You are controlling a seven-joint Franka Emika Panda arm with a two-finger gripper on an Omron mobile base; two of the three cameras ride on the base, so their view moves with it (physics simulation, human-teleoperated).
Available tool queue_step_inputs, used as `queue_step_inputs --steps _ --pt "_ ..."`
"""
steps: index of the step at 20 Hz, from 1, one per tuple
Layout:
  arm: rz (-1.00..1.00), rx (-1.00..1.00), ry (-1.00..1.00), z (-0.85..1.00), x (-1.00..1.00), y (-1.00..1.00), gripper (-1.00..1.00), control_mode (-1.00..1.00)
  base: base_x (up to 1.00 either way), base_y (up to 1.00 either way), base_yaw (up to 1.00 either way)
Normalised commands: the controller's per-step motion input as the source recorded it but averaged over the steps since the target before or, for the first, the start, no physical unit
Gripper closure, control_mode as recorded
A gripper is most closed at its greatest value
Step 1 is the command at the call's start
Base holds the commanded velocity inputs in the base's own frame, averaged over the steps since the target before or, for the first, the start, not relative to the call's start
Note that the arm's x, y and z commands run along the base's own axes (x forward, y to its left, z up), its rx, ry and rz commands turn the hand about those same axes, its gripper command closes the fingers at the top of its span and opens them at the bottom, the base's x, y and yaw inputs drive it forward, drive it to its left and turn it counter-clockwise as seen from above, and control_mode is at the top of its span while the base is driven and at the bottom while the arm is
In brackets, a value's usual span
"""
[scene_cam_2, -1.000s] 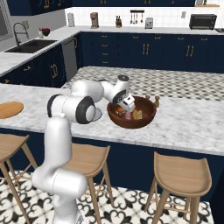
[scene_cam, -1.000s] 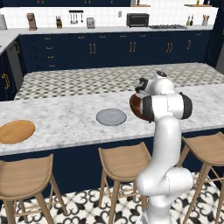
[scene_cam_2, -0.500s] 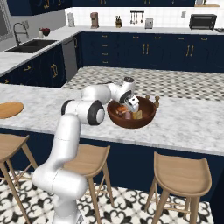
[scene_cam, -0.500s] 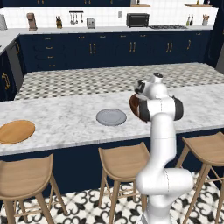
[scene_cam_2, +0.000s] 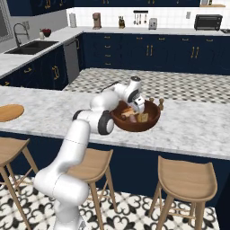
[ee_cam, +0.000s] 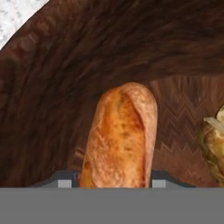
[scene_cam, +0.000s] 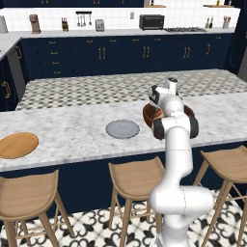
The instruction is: Place one bun and one sausage from the bowl on each plate.
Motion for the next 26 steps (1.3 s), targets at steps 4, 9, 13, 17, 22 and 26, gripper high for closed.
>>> queue_step_inputs --steps 4,9,13,17,22,26 --pt "-0.01 0.02 0.0 -0.05 -0.22 0.0 1.0 -1.0 0.0 0.0 0.0" --pt "-0.01 0.14 0.0 0.92 -0.98 0.01 1.0 -1.0 0.0 0.0 0.0" --pt "0.0 0.03 -0.02 0.64 -1.0 0.3 1.0 -1.0 0.0 0.0 0.0" --pt "0.01 0.0 -0.25 0.1 -1.0 0.4 1.0 -1.0 0.0 0.0 0.0" --pt "0.01 -0.03 -0.35 0.0 -1.0 0.5 1.0 -1.0 0.0 0.0 0.0" --pt "0.01 -0.18 -0.29 -0.14 -1.0 0.77 1.0 -1.0 0.0 0.0 0.0"
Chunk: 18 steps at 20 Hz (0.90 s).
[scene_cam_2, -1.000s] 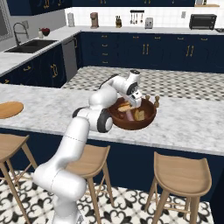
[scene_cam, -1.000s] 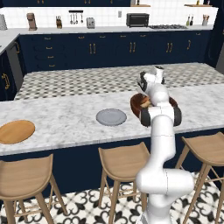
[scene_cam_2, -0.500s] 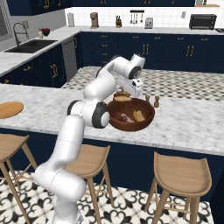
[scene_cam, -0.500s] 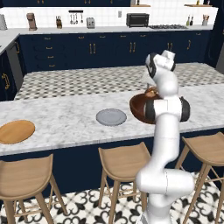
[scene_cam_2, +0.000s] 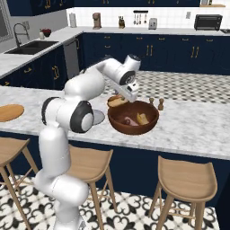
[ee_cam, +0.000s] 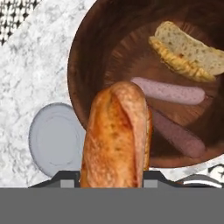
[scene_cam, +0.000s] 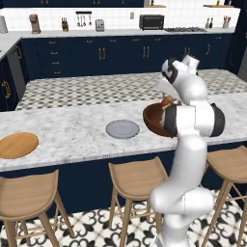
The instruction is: Place one bun and one sausage from the bowl on each plate.
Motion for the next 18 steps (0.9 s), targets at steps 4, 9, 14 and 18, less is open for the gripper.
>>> queue_step_inputs --steps 4,9,14,18 --pt "0.09 -0.27 -0.18 -0.34 -1.0 0.82 1.0 -1.0 0.0 0.0 0.0" --pt "0.19 -0.24 -0.11 -0.17 -0.8 0.78 1.0 1.0 -0.2 0.2 0.04" --pt "0.0 0.0 0.0 0.0 0.0 0.0 1.0 1.0 -0.77 1.0 0.14" --pt "0.0 0.0 0.0 0.0 0.0 0.0 1.0 1.0 0.06 1.0 0.0"
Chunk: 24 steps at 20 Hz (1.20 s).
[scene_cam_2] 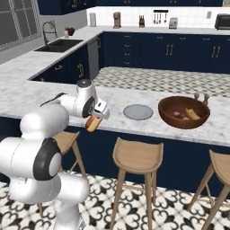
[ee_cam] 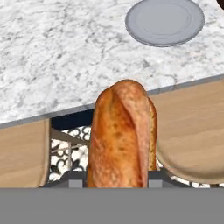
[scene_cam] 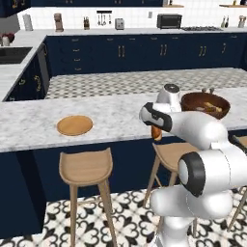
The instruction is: Place one bun and one sausage from the bowl on each plate.
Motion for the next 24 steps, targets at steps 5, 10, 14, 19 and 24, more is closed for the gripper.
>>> queue_step_inputs --steps 5,10,14,19,24 --pt "0.0 0.0 0.0 0.0 0.0 0.0 1.0 1.0 0.31 1.0 -0.1" --pt "0.0 0.0 0.0 0.0 0.0 0.0 1.0 1.0 0.72 1.0 -0.19" --pt "-0.06 0.0 0.0 0.0 0.25 0.22 1.0 -1.0 0.61 0.75 -0.15" --pt "-0.13 -0.02 0.17 -0.49 1.0 0.05 1.0 -1.0 0.0 0.0 0.0" --pt "-0.01 0.0 0.13 -0.66 0.79 -0.3 1.0 -1.0 0.0 0.0 0.0"
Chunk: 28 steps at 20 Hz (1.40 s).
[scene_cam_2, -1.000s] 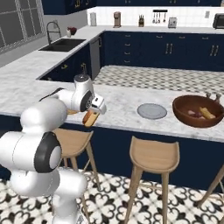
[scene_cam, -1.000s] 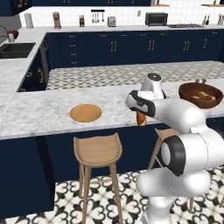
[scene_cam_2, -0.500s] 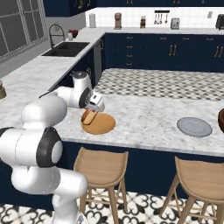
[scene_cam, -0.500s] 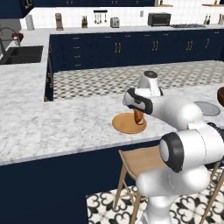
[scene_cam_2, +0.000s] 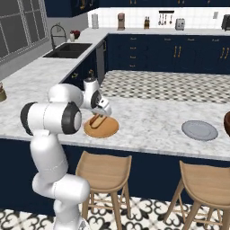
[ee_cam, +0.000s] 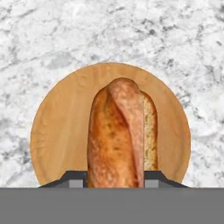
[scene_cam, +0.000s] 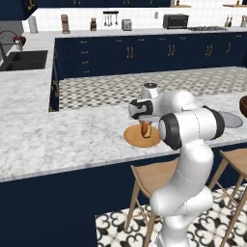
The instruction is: Place one bun and one sausage from the bowl on each plate.
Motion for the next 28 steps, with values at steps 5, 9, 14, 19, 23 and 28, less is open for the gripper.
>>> queue_step_inputs --steps 5,9,14,19,23,28 --pt "0.0 0.0 -0.01 -0.45 0.23 -0.04 -1.0 -1.0 0.0 0.0 0.0" --pt "0.0 0.0 -0.02 0.11 -0.14 0.0 -1.0 -1.0 0.0 0.0 0.0" --pt "0.0 0.0 -0.06 0.63 -0.88 0.0 -1.0 -1.0 0.0 0.0 0.0" --pt "0.0 0.0 -0.02 0.4 -0.94 -0.01 -1.0 -1.0 0.0 0.0 0.0" --pt "0.0 0.0 -0.01 0.17 -0.85 -0.02 -1.0 -1.0 0.0 0.0 0.0" --pt "0.0 0.0 -0.2 0.01 -0.99 -0.05 -1.0 -1.0 0.0 0.0 0.0"
